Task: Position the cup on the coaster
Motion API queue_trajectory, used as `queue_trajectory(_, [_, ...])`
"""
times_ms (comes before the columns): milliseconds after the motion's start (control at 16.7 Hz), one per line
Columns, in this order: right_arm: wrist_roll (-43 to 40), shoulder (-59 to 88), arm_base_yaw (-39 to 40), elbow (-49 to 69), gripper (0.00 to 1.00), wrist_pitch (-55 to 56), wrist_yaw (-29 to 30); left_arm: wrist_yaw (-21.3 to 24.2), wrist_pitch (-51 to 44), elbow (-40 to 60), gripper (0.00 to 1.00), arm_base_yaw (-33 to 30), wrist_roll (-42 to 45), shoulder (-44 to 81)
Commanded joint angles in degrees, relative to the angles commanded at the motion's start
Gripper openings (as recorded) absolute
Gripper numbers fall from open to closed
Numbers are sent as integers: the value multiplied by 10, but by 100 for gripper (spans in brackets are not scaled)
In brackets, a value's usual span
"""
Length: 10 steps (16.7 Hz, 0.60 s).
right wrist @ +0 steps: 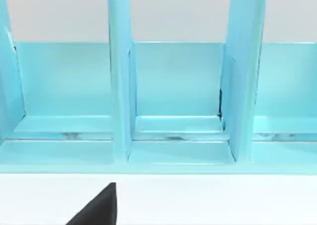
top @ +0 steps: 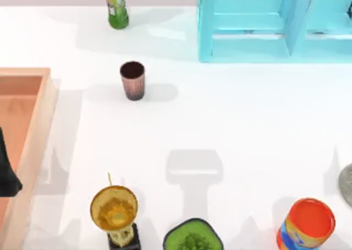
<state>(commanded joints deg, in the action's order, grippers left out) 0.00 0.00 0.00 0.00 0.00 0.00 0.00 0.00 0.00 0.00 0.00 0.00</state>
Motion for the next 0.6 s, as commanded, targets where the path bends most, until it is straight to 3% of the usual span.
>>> queue_trajectory(300, [-11,30,6,31,100,-14,-7,0,0,0,100,0,0,0])
queue_trajectory(600, [-66,182,35,186,100,-83,-42,0,0,0,100,0,0,0])
